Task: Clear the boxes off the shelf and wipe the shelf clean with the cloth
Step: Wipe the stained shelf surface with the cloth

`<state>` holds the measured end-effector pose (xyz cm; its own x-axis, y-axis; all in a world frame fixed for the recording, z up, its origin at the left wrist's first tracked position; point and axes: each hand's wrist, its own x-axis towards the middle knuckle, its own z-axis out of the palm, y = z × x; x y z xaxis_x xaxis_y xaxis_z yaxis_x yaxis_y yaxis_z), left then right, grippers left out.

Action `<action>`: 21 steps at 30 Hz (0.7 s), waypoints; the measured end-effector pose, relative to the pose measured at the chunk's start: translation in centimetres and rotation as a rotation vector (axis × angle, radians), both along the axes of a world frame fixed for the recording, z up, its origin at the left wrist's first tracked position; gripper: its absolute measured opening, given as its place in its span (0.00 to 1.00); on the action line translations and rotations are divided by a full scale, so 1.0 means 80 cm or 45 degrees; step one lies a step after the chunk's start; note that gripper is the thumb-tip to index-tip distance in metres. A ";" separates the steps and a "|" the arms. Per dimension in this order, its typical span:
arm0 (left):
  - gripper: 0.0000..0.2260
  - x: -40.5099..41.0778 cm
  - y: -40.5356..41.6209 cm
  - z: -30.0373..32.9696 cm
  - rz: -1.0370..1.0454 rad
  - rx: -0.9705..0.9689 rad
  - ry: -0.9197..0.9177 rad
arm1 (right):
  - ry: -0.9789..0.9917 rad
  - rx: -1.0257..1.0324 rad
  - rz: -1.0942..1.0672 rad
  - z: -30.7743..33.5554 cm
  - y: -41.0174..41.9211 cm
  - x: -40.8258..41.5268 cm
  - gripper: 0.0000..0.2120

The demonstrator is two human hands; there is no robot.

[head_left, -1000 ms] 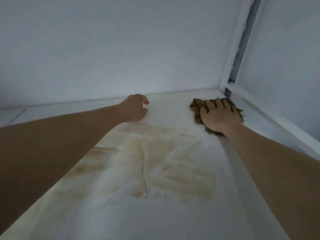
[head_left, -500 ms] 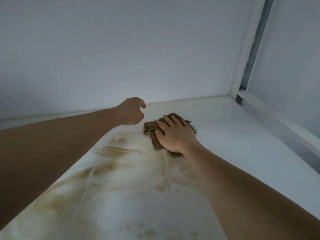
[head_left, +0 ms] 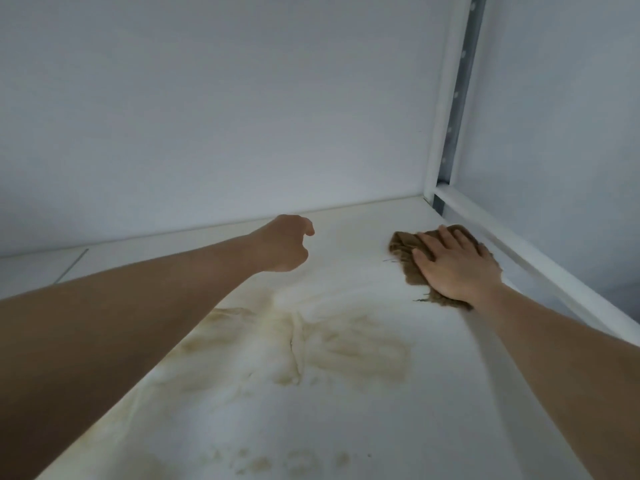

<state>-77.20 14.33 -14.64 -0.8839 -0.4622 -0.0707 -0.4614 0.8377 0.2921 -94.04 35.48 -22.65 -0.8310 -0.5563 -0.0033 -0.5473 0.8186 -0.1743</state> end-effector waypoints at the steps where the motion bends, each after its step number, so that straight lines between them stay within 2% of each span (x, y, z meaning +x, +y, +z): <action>1: 0.23 0.001 0.002 0.000 0.002 0.010 -0.001 | -0.015 0.004 -0.065 -0.001 0.010 0.000 0.27; 4: 0.23 0.005 0.007 0.006 0.005 0.015 -0.003 | -0.038 0.018 -0.197 -0.003 0.023 0.015 0.27; 10: 0.23 0.031 0.005 0.023 -0.012 0.023 0.051 | -0.028 0.043 -0.122 0.003 0.020 0.043 0.27; 17: 0.17 0.086 -0.023 0.030 -0.030 -0.103 0.063 | -0.042 -0.014 0.108 0.004 -0.053 0.101 0.27; 21: 0.17 0.101 -0.037 0.027 0.027 -0.238 0.100 | -0.047 -0.012 0.343 0.004 -0.107 0.158 0.27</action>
<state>-69.11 11.39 -12.48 -0.8734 -0.4790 0.0874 -0.4611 0.8713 0.1680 -81.42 26.92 -22.36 -0.6523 -0.7575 -0.0243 -0.7384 0.6425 -0.2049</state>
